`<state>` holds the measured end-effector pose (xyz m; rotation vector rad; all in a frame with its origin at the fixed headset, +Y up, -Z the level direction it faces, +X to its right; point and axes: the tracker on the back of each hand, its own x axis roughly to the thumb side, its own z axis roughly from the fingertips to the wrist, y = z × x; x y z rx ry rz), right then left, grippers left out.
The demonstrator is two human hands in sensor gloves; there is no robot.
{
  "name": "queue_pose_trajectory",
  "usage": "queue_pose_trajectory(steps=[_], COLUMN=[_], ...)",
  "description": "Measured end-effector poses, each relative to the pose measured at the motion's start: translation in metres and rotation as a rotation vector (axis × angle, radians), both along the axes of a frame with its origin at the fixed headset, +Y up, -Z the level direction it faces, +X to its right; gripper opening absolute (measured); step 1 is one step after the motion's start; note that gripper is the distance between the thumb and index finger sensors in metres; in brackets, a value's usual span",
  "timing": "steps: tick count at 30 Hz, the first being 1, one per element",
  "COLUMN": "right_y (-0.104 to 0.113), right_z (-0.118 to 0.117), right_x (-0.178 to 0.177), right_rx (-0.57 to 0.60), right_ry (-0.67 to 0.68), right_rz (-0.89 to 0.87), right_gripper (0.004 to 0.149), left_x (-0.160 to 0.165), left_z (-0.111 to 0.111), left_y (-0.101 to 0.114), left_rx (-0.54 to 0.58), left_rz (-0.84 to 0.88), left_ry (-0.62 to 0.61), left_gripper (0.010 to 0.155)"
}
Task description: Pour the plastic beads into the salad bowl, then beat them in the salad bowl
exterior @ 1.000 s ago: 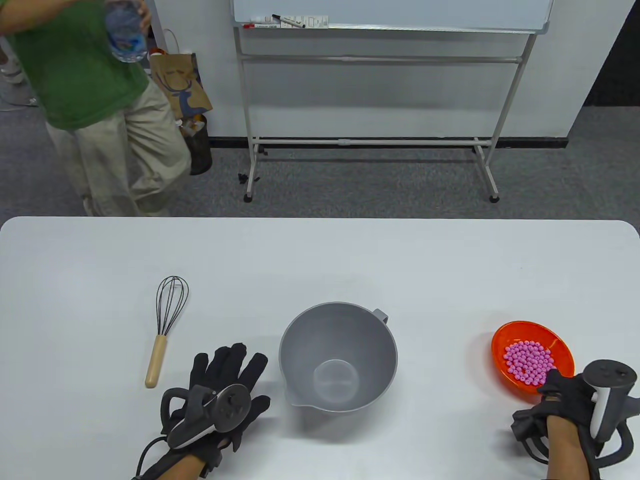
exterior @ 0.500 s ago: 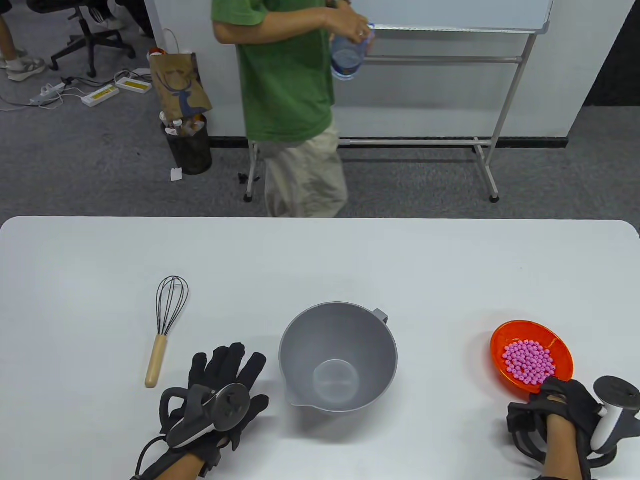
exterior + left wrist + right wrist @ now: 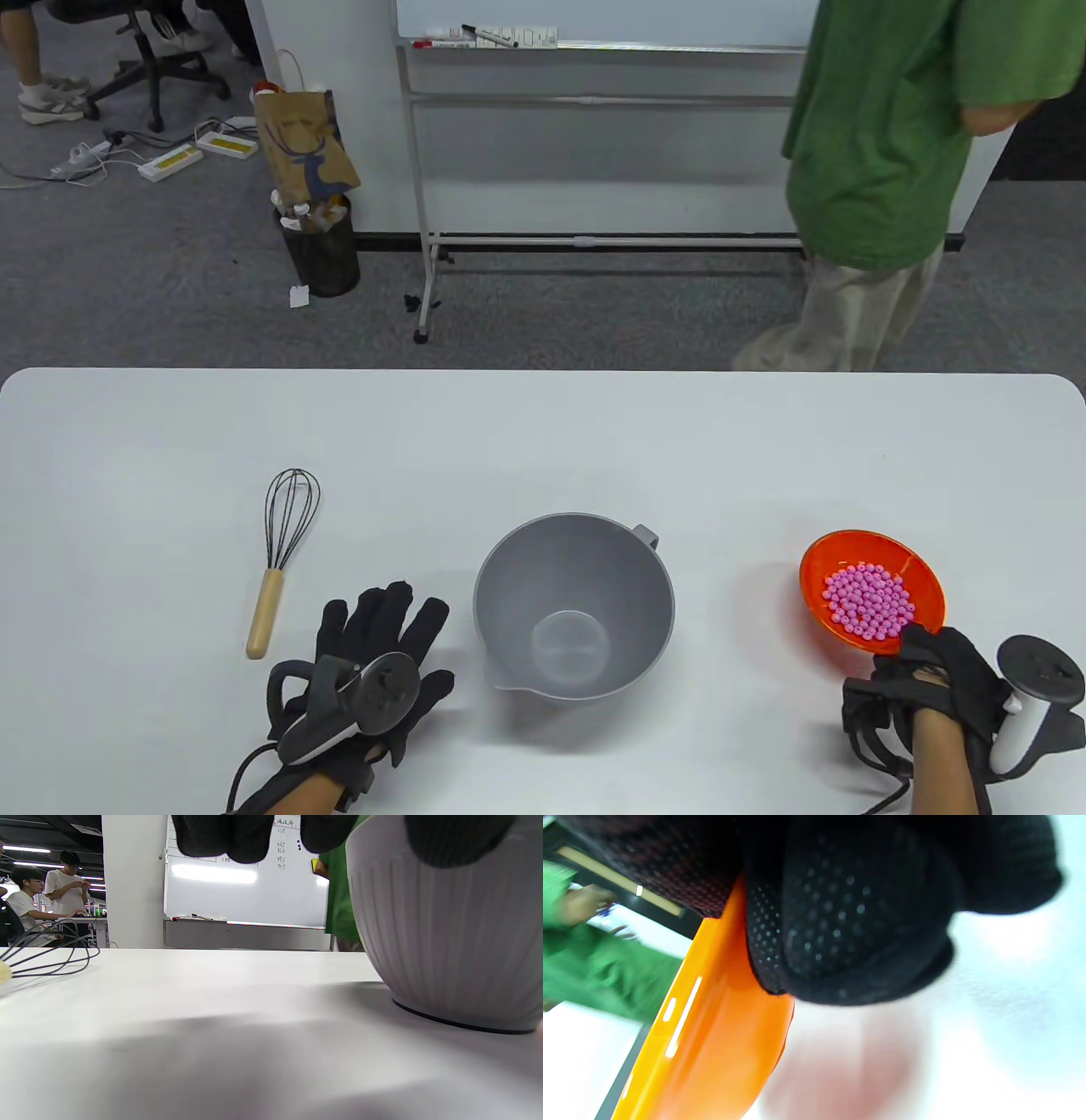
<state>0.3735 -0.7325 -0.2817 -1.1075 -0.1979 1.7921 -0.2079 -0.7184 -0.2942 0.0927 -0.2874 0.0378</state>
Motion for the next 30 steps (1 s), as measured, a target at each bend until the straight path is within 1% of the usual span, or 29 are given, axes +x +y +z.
queue_pose_trajectory(steps=[4, 7, 9, 14, 19, 23, 24, 25, 26, 27, 30], right_y=[0.026, 0.043, 0.061, 0.095, 0.114, 0.120, 0.121, 0.122, 0.122, 0.123, 0.122], right_z=[0.000, -0.002, -0.005, -0.012, -0.021, -0.025, -0.025, -0.024, -0.023, -0.021, -0.012], right_x=[-0.019, -0.037, -0.058, -0.108, -0.159, -0.202, -0.215, -0.230, -0.235, -0.249, -0.276], right_rx=[0.080, 0.113, 0.149, 0.196, 0.197, 0.204, 0.207, 0.214, 0.218, 0.236, 0.280], right_ry=[0.079, 0.156, 0.227, 0.389, 0.521, 0.594, 0.609, 0.622, 0.624, 0.624, 0.610], right_rz=[0.035, 0.067, 0.107, 0.208, 0.340, 0.526, 0.608, 0.729, 0.773, 0.895, 1.175], right_gripper=[0.057, 0.057, 0.057, 0.057, 0.057, 0.056, 0.056, 0.056, 0.056, 0.055, 0.055], left_x=[0.001, 0.001, 0.002, 0.002, 0.001, 0.000, 0.000, 0.000, 0.000, 0.000, 0.000], left_z=[0.000, 0.000, 0.001, 0.001, 0.001, 0.001, 0.001, 0.001, 0.001, 0.001, 0.001], left_y=[0.000, -0.001, -0.001, -0.001, 0.000, -0.001, -0.001, -0.002, -0.001, -0.001, -0.001], left_rx=[-0.002, -0.004, -0.004, -0.003, -0.002, -0.003, -0.004, -0.004, -0.003, -0.002, -0.003], left_rz=[0.008, 0.007, 0.003, 0.006, 0.016, 0.014, 0.009, 0.008, 0.009, 0.014, 0.015], left_ry=[-0.003, -0.006, -0.007, -0.004, -0.001, -0.003, -0.003, -0.003, -0.004, -0.004, -0.005], left_gripper=[0.074, 0.074, 0.074, 0.074, 0.074, 0.074, 0.074, 0.074, 0.074, 0.074, 0.074])
